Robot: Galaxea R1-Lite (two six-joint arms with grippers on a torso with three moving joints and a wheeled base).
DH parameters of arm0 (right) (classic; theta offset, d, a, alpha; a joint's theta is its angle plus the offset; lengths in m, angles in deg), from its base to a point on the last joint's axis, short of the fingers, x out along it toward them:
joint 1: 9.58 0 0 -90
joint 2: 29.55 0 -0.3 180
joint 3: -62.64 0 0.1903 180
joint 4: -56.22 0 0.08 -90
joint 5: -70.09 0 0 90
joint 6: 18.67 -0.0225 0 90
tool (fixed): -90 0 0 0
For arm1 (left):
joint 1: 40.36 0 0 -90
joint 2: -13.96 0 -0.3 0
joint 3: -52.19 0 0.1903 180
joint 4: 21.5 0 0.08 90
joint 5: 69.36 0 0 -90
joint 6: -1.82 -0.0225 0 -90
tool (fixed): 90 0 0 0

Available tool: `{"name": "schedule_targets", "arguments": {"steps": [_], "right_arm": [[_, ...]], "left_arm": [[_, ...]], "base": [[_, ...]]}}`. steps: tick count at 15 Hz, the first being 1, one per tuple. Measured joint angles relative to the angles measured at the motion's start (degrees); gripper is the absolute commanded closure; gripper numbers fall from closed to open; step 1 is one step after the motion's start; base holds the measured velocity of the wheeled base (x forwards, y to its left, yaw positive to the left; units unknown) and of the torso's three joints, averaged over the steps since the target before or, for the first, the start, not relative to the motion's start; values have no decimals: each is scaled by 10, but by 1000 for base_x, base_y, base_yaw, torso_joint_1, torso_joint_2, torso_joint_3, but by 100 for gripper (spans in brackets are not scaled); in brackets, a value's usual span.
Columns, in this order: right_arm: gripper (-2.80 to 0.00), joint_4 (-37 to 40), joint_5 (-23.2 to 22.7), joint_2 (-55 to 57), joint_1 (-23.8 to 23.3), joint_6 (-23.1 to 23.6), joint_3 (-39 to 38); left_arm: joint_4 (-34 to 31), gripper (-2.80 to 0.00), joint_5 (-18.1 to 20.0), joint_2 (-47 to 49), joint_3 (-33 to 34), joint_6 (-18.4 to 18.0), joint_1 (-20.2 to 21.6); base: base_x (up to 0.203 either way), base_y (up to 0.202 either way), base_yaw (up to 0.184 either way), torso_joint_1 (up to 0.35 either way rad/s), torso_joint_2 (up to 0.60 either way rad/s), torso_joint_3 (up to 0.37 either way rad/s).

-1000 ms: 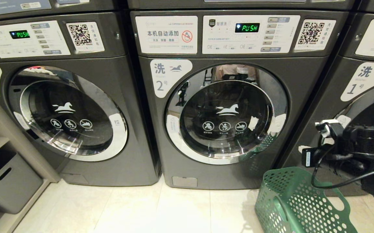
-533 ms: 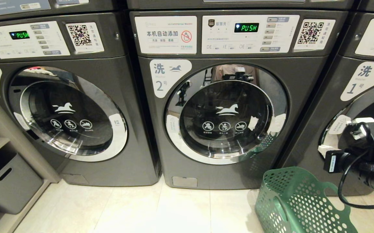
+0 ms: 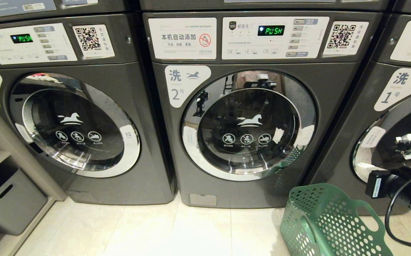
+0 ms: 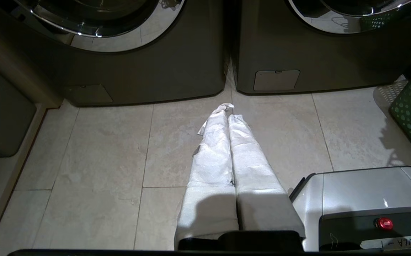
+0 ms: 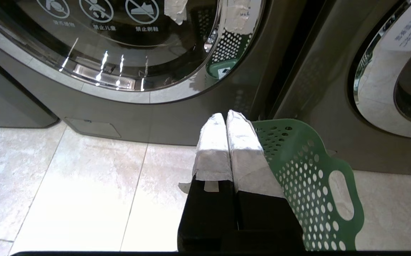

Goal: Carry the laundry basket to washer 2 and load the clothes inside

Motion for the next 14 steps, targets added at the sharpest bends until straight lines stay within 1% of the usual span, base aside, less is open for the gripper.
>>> {"name": "schedule_targets", "arguments": {"steps": [4,7,8,10,11,13,14], "right_arm": [[0,-1,-7,-37,0,-1,-15],[0,0,-10,-53,1,2,19],[0,0,-12,-52,2,3,46],[0,0,-13,-41,9,3,122],[0,-1,-13,-30,16,2,173],[0,-1,-14,-4,42,-9,270],[0,-1,-15,15,66,-21,307]], "left_arm": [[0,0,1,-15,1,-3,-1],[0,0,1,-17,2,-1,-1],[0,0,1,-17,2,1,-1],[0,0,1,-17,2,3,-1],[0,0,2,-17,2,3,-1],[0,0,2,-17,2,3,-1],[0,0,2,-17,2,3,-1]], "base": [[0,0,0,0,0,0],[0,0,0,0,0,0],[0,0,0,0,0,0],[0,0,0,0,0,0],[0,0,0,0,0,0],[0,0,0,0,0,0],[0,0,0,0,0,0]]}}
